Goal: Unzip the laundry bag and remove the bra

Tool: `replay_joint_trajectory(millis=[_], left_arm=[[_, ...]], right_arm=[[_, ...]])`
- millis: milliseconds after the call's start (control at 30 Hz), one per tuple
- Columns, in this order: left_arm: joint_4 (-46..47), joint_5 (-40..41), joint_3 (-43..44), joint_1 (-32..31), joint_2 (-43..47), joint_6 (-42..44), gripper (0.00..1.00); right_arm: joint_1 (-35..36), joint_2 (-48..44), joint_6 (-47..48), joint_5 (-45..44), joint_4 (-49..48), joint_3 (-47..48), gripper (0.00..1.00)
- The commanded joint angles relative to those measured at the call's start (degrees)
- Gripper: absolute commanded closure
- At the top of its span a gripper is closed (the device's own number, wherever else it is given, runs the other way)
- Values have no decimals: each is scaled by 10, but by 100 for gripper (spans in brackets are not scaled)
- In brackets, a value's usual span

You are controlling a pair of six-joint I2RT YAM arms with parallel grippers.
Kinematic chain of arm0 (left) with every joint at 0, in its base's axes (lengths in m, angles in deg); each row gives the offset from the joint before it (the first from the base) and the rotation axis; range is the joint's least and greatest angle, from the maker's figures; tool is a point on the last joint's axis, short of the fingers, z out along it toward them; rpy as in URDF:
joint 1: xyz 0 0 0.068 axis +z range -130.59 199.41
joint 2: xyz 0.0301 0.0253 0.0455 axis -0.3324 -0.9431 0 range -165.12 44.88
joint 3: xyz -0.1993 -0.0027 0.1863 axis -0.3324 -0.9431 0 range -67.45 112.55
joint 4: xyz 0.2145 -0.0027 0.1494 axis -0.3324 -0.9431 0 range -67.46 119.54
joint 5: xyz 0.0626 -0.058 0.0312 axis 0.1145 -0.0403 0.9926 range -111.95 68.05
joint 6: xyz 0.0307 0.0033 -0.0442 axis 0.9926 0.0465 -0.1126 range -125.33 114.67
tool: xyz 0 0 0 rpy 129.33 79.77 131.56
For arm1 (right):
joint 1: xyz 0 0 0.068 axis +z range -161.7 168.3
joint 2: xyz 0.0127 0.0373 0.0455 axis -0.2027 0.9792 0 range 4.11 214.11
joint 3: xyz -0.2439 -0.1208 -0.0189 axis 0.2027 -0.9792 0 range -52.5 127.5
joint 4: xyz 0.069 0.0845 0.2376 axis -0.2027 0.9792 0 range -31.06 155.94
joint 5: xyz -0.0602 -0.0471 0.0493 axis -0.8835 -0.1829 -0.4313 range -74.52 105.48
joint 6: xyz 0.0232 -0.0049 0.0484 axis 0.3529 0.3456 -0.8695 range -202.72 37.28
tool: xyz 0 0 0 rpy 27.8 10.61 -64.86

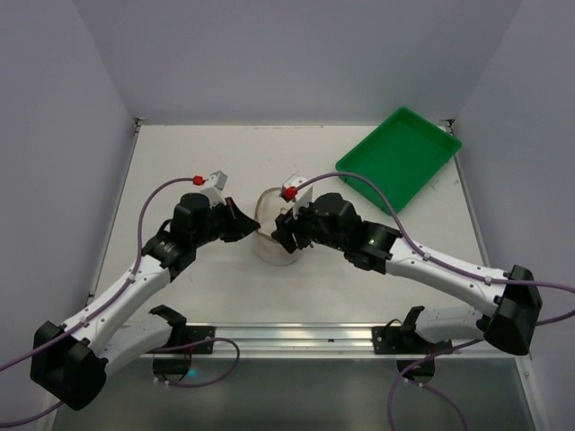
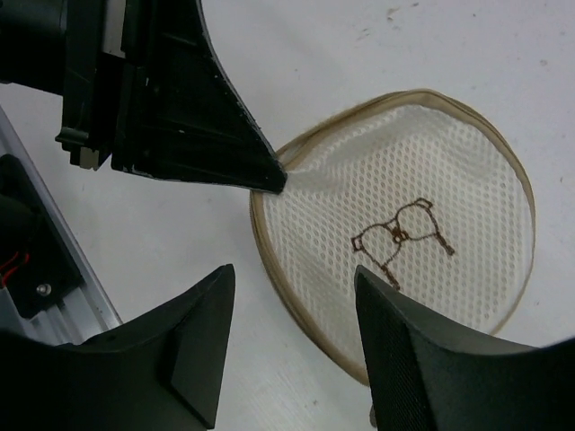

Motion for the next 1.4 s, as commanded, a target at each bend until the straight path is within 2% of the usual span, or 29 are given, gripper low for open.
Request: replay_joint_trajectory(millis=[0, 200, 300, 433, 533, 567, 600, 667, 733, 767, 900, 1167, 1367], left_arm=[[-2, -13, 30, -3, -1, 15, 99], [-8, -20, 37, -3, -10, 17, 99], [-8, -21, 37, -3, -15, 18, 99], [-10, -24, 38, -3, -16, 18, 99], [-17, -20, 41, -3, -15, 19, 94], [-18, -16, 41, -3, -13, 19, 88], [-19, -14, 41, -3, -11, 19, 85], [-21, -7, 39, -3, -9, 16, 72], [-22, 1, 34, -2, -3, 13, 65], [-23, 4, 32, -2, -2, 10, 58], [-16, 16, 17, 2, 9, -6, 45], [4, 36, -12, 11, 47, -29, 34], [0, 37, -26, 11, 46, -39, 34]], right_arm=[[16, 52, 72, -3, -15, 36, 43], [24, 96, 113, 8, -23, 52, 50], [24, 107, 119, 6, -25, 55, 60], [24, 123, 122, 3, -30, 52, 82], [23, 126, 123, 10, -30, 49, 96], [23, 125, 122, 11, -31, 47, 100], [23, 123, 122, 12, -31, 44, 100], [23, 115, 120, 18, -37, 35, 100], [24, 108, 115, 12, -42, 27, 100], [24, 99, 113, 8, -47, 18, 100], [21, 71, 78, -18, -65, -7, 100], [16, 16, -18, -95, -109, -57, 100], [14, -22, -107, -134, -146, -94, 100]])
